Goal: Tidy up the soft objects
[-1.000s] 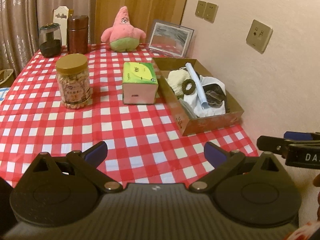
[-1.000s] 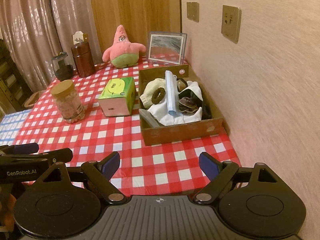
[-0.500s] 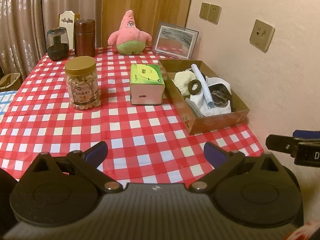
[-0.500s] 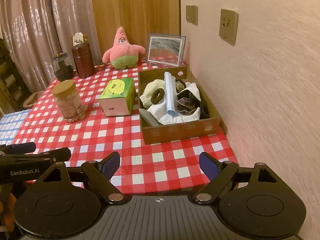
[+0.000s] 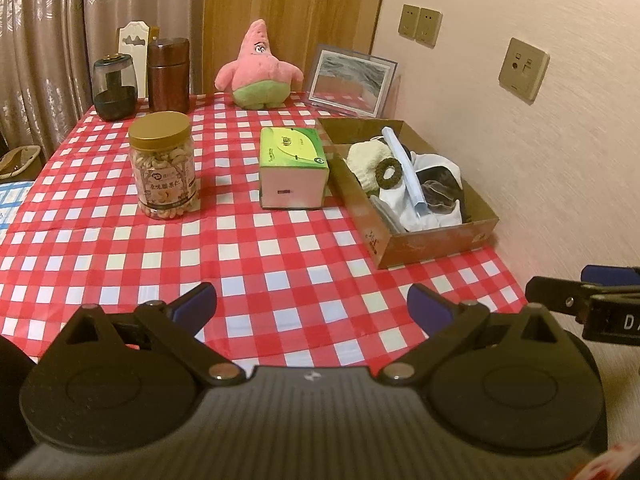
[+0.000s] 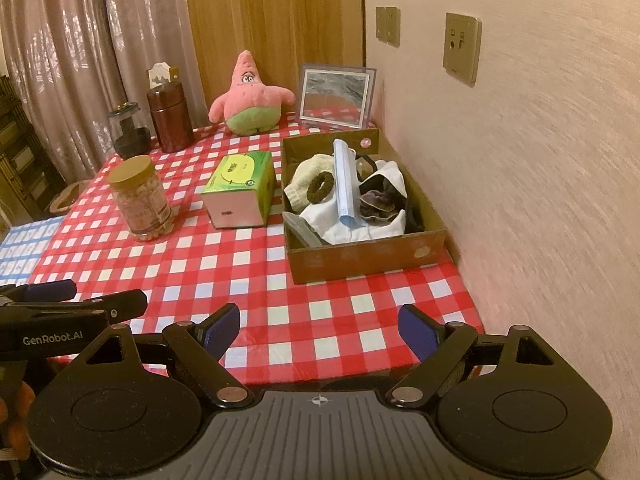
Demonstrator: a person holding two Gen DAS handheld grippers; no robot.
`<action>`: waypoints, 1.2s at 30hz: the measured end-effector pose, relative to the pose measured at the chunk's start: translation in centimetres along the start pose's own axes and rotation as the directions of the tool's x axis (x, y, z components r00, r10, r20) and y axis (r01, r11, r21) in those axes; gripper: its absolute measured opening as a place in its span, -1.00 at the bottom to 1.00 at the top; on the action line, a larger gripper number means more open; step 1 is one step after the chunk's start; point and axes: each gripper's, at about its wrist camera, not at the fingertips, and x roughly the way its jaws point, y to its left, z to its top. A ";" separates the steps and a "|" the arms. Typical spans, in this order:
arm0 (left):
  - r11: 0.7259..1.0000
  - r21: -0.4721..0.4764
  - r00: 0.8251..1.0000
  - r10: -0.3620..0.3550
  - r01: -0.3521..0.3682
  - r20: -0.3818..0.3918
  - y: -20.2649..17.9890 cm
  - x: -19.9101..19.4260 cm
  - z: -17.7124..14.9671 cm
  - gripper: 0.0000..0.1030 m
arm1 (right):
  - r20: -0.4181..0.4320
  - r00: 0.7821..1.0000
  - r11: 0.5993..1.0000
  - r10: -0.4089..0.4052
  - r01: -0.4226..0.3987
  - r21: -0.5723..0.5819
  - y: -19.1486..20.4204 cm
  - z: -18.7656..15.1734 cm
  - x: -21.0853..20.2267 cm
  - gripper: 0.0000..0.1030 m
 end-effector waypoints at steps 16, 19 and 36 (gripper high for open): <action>1.000 0.011 1.000 -0.002 0.002 0.006 -0.5 0.0 0.0 0.97 | 0.005 1.000 1.000 -0.004 0.004 -0.002 0.1 -0.3 0.0 0.67; 1.000 0.012 1.000 -0.002 0.002 0.006 -0.6 0.0 0.0 0.97 | 0.005 1.000 1.000 -0.005 0.005 -0.002 0.1 -0.3 0.0 0.67; 1.000 0.011 1.000 -0.001 0.001 0.008 -0.7 -0.1 0.0 0.97 | 0.011 1.000 1.000 -0.008 0.008 0.001 -0.2 0.0 -0.1 0.67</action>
